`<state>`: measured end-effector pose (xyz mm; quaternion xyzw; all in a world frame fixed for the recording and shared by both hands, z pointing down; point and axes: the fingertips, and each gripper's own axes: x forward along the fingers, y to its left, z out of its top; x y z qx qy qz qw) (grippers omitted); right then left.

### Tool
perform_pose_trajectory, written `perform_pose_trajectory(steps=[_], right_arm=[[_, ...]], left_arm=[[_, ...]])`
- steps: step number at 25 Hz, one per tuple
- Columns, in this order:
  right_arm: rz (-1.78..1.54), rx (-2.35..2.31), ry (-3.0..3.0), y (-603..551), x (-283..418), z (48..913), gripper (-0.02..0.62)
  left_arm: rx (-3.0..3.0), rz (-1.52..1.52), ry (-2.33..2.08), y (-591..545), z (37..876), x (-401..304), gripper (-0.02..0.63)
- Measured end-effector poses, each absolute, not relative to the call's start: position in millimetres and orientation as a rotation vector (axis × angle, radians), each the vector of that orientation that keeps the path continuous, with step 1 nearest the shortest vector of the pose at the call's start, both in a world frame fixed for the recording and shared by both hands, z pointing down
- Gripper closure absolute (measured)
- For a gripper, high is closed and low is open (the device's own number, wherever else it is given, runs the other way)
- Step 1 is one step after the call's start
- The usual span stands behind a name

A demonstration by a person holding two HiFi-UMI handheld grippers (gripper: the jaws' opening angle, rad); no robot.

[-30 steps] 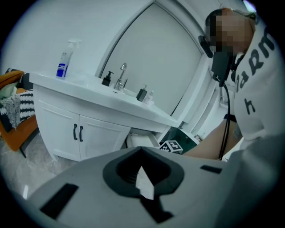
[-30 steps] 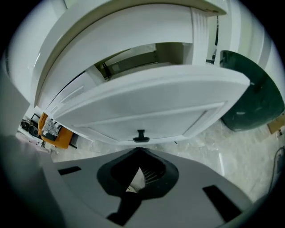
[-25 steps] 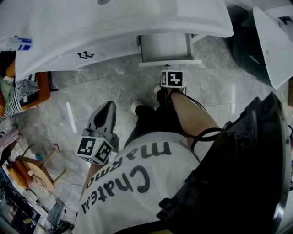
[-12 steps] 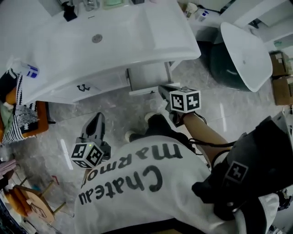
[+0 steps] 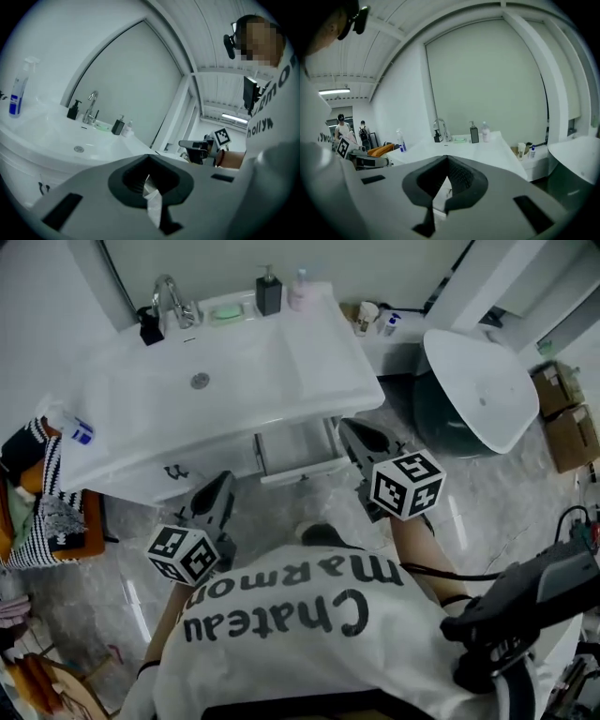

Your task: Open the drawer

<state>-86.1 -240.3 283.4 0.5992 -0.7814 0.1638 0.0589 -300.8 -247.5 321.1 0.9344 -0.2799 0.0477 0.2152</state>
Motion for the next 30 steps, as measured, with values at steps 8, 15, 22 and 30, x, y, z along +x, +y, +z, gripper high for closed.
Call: perform_pose_trajectory(steps=[8,15,22,30], right_arm=[[0.538,1.872,-2.336,-220.1,-55.0,288.5,0.589],[0.472,1.854,-2.334,-221.4,-47.9,285.2,0.589],[0.421,1.828,-2.35,-226.1,-51.1,282.7,0.589],[0.387,1.804,-2.348,-230.0,-60.1,280.2,0.589]], left_arm=[[2.601,0.125,-0.779,-237.2,320.1,-282.9,0.603],[2.582,0.127,-0.818,-225.0,323.7,-283.0,0.603],[2.57,0.131,-0.847,-215.7,326.9,-285.6,0.603],[2.557,0.12,-0.879,-216.1,325.9,-296.5,0.603]])
